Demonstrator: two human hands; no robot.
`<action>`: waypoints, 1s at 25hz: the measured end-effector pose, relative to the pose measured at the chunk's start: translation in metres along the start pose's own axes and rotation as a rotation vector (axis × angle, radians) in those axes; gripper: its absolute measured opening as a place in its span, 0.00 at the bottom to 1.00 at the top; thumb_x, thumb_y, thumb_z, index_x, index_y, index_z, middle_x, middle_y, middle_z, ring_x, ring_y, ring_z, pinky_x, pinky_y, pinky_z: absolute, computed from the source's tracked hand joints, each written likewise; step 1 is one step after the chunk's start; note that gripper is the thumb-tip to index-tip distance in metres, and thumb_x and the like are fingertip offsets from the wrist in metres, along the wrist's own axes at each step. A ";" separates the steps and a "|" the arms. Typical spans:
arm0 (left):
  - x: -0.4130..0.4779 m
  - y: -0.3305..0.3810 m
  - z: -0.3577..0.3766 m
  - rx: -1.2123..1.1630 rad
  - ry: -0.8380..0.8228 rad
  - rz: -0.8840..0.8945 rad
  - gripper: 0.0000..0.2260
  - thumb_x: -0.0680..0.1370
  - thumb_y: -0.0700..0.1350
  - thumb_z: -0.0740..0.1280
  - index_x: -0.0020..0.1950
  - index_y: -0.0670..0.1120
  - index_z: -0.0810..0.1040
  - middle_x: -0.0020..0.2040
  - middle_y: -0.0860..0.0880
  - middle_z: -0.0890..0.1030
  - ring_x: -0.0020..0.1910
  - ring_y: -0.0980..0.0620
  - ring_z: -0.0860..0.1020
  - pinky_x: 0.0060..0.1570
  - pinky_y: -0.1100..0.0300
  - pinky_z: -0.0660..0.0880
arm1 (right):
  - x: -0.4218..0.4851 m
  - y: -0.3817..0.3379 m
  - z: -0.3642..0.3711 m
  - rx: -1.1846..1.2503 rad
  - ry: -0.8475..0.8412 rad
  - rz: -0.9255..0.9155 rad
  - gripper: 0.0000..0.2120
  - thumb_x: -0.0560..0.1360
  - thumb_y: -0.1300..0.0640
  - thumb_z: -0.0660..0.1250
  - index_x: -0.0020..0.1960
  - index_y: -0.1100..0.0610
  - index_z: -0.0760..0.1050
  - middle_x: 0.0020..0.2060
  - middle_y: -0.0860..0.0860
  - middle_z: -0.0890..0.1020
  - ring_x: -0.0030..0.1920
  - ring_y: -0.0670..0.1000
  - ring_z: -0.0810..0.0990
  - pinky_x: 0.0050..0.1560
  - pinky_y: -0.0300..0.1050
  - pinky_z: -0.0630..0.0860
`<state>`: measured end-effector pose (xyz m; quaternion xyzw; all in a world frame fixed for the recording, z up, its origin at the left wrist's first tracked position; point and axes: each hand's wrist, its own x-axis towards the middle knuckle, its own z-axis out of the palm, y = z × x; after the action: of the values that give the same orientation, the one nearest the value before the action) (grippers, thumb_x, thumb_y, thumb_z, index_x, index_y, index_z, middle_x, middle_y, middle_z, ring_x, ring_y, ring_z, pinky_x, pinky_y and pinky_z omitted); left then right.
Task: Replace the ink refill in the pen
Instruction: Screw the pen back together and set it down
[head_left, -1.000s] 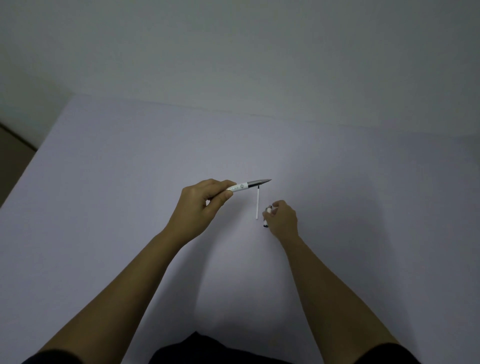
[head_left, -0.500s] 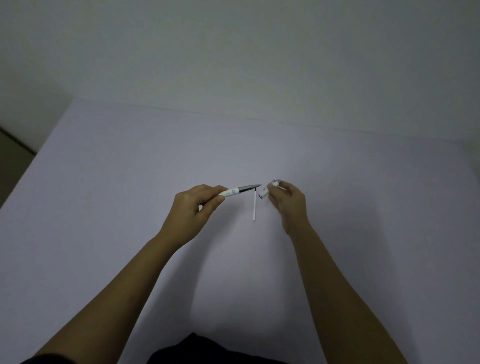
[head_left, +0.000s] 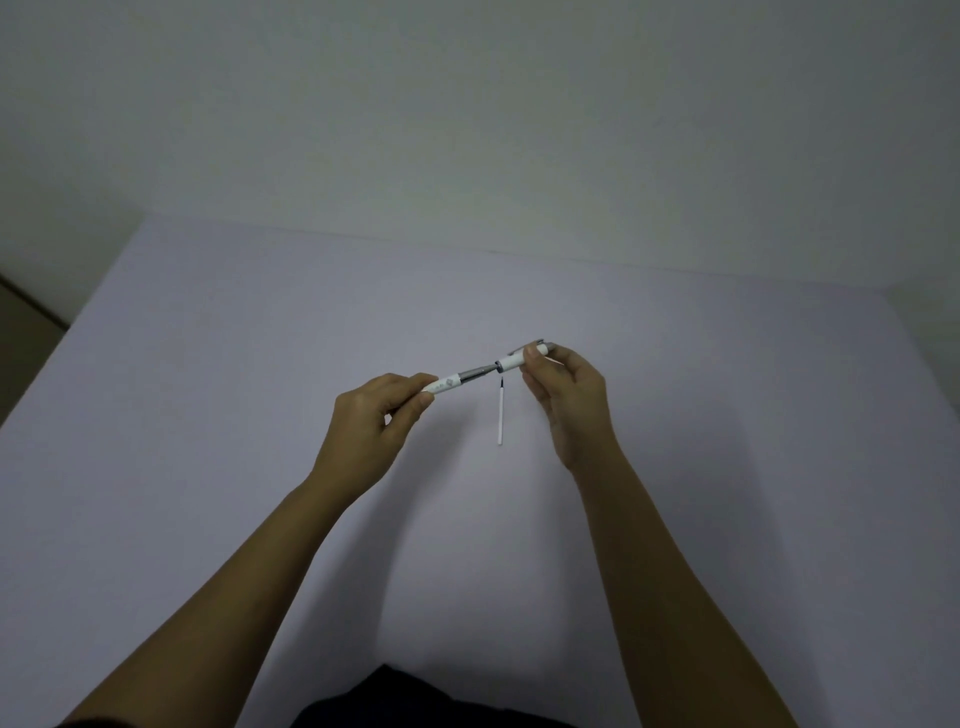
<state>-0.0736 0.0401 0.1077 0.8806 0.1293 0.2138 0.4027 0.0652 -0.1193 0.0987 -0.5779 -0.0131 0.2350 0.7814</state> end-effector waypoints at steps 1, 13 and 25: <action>0.000 0.001 0.000 0.001 -0.002 0.005 0.08 0.77 0.41 0.65 0.54 0.46 0.81 0.36 0.47 0.80 0.35 0.49 0.76 0.35 0.67 0.67 | -0.002 0.000 0.002 -0.008 -0.009 0.004 0.09 0.74 0.61 0.68 0.54 0.63 0.75 0.38 0.49 0.86 0.44 0.44 0.84 0.44 0.33 0.78; 0.003 0.002 0.013 0.043 0.060 0.022 0.08 0.76 0.40 0.66 0.54 0.43 0.81 0.35 0.51 0.80 0.32 0.53 0.75 0.35 0.75 0.68 | -0.005 0.005 0.020 -0.192 -0.123 -0.008 0.03 0.73 0.58 0.70 0.42 0.53 0.82 0.40 0.49 0.86 0.47 0.48 0.84 0.50 0.38 0.79; 0.020 -0.045 0.101 0.163 -0.231 -0.534 0.16 0.77 0.43 0.65 0.31 0.36 0.74 0.25 0.44 0.71 0.27 0.47 0.68 0.30 0.56 0.66 | 0.044 0.082 -0.033 -1.118 -0.034 0.072 0.23 0.82 0.54 0.47 0.74 0.63 0.56 0.75 0.58 0.60 0.76 0.54 0.55 0.75 0.48 0.51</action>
<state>-0.0101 0.0108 0.0200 0.8633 0.3263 -0.0120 0.3848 0.0848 -0.1140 0.0028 -0.9005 -0.1287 0.2281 0.3471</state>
